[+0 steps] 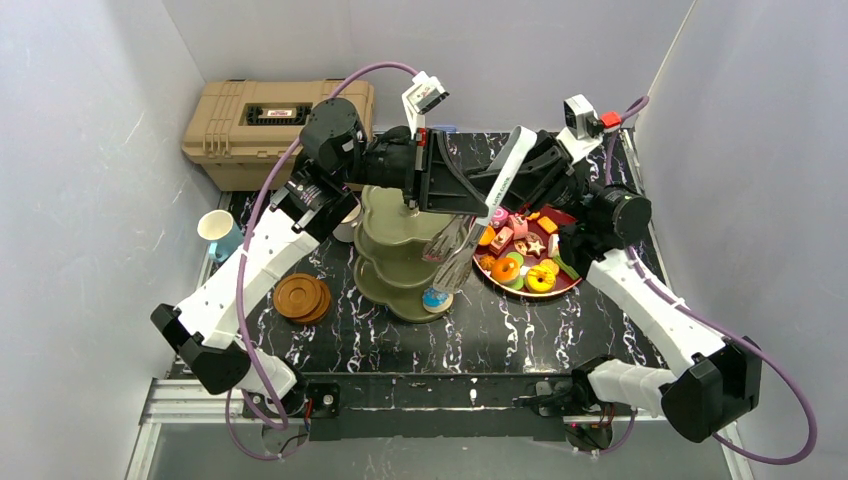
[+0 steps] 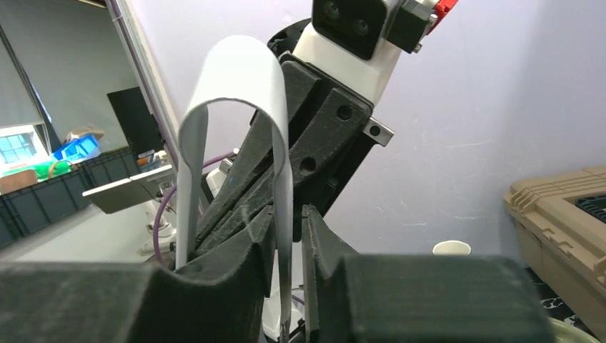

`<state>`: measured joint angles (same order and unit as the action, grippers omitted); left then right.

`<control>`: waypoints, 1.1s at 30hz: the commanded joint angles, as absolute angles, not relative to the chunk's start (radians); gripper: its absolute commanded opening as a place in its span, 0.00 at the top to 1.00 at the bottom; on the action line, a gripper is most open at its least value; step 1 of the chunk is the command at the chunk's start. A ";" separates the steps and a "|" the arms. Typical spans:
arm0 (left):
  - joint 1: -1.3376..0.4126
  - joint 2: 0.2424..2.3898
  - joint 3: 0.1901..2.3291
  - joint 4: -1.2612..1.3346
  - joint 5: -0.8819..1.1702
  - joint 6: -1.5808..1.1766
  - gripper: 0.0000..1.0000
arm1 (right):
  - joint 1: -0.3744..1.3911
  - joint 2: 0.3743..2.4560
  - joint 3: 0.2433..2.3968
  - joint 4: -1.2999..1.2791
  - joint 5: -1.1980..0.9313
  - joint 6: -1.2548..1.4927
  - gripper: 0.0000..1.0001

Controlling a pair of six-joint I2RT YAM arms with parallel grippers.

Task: Serve the afternoon tea
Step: Adjust the clamp.

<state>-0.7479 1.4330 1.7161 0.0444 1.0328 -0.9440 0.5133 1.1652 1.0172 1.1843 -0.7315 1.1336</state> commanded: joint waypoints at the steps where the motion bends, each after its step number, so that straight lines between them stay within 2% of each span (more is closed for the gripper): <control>1: -0.740 1.421 1.727 0.083 1.054 -0.947 1.00 | 0.525 1.124 1.046 1.170 -0.713 1.078 0.83; 3: -0.727 1.417 1.730 0.083 1.050 -0.939 1.00 | 0.525 1.099 1.044 1.077 -0.705 1.019 0.98; 5: -0.708 1.406 1.729 0.080 1.043 -0.925 1.00 | 0.525 1.053 1.054 0.929 -0.689 0.919 0.99; 6: -0.696 1.399 1.729 0.073 1.039 -0.912 0.93 | 0.525 1.039 1.065 0.837 -0.677 0.853 0.99; 9: -0.656 1.374 1.719 0.031 1.027 -0.877 0.51 | 0.525 0.987 1.107 0.580 -0.616 0.684 0.99; 10: -0.646 1.362 1.708 0.014 1.028 -0.865 0.40 | 0.525 0.978 1.117 0.524 -0.592 0.636 0.99; 12: -0.637 1.336 1.658 -0.022 1.038 -0.834 0.31 | 0.525 0.973 1.124 0.485 -0.561 0.616 0.99; 18: -0.638 1.277 1.538 -0.077 1.020 -0.638 0.21 | 0.525 0.998 1.143 0.476 -0.525 0.624 0.99; 22: -0.645 1.230 1.562 -0.207 0.727 -0.277 0.27 | 0.525 1.019 1.184 0.339 -0.465 0.558 0.99; 25: -0.648 1.222 1.569 -0.229 0.561 -0.141 0.30 | 0.525 1.023 1.203 0.250 -0.388 0.500 0.99; 29: -0.707 1.203 1.528 -0.246 0.463 -0.028 0.31 | 0.525 1.026 1.202 0.218 -0.313 0.474 0.99; 33: -0.781 1.242 1.564 -0.342 0.466 0.044 0.31 | 0.526 1.039 1.215 0.191 -0.278 0.452 0.99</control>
